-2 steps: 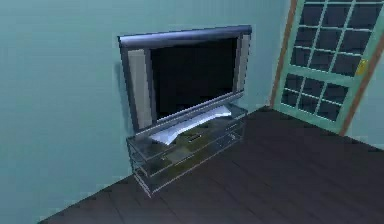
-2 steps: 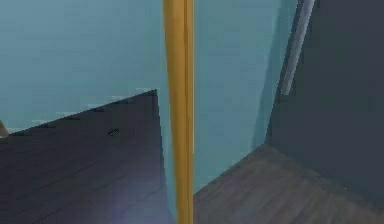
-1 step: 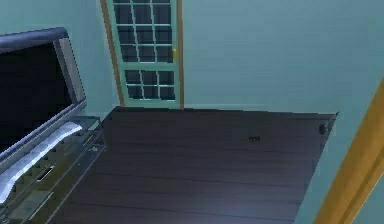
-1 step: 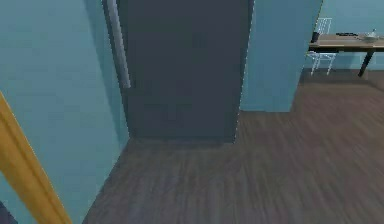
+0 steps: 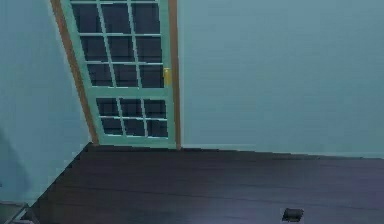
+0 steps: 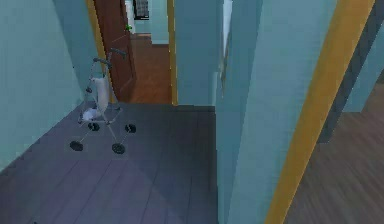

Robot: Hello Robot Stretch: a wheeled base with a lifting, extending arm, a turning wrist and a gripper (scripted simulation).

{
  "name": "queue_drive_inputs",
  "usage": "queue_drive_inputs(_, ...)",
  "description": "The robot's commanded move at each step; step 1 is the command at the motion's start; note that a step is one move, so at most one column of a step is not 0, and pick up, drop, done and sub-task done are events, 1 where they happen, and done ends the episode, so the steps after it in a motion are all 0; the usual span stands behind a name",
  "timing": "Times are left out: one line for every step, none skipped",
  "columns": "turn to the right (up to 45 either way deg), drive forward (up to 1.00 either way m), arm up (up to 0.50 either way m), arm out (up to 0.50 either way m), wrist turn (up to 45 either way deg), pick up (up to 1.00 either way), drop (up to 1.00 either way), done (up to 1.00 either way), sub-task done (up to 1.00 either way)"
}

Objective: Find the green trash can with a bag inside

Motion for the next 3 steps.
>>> queue_drive_inputs(12.0,0.0,0.0,0.0,0.0,0.0,0.0,0.0,0.0)
queue_drive_inputs(0.0,0.05,0.0,0.0,0.0,0.0,0.0,0.0,0.0)
queue_drive_inputs(24.0,0.0,0.0,0.0,0.0,0.0,0.0,0.0,0.0)
